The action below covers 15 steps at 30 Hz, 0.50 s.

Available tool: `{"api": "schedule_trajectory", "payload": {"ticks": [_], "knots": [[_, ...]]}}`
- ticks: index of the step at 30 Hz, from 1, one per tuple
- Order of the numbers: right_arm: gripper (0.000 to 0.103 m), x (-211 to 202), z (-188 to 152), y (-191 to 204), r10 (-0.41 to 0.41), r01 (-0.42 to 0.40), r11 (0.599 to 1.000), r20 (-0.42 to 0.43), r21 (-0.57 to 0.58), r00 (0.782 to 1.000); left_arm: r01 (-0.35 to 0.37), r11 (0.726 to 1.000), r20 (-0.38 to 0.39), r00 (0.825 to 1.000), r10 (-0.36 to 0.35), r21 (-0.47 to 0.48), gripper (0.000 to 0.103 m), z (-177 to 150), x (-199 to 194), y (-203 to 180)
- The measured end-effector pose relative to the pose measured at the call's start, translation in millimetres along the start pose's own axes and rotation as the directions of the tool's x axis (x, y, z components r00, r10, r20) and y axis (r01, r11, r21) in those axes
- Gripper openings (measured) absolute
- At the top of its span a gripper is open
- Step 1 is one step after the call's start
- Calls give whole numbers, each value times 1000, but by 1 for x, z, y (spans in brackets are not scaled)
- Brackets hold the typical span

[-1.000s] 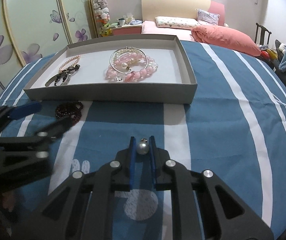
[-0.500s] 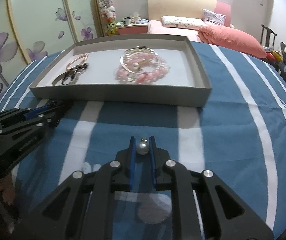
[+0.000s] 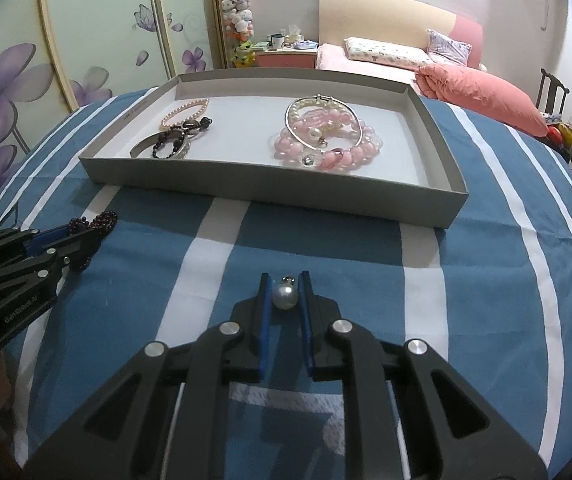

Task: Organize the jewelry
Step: 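Lift the dark red bead bracelet with the left tool while the right holds the earring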

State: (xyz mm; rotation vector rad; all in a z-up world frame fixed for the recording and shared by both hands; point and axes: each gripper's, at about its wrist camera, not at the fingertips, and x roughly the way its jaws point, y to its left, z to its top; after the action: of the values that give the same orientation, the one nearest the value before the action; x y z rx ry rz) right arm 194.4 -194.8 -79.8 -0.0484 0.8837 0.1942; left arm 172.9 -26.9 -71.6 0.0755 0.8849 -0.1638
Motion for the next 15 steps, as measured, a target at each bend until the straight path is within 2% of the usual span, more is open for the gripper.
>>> {"api": "schedule_trajectory", "payload": {"ticks": [7,15], "knots": [[15,-3,-4,-5,17,-17,1000,1,22,1000,7,1000,-2,1000,-7,12,28,0,1,-3],[15,-2,-4,-6,18,-18,1000,1,25,1000,9,1000,-2,1000,-9,12,29,0,2,-3]]}}
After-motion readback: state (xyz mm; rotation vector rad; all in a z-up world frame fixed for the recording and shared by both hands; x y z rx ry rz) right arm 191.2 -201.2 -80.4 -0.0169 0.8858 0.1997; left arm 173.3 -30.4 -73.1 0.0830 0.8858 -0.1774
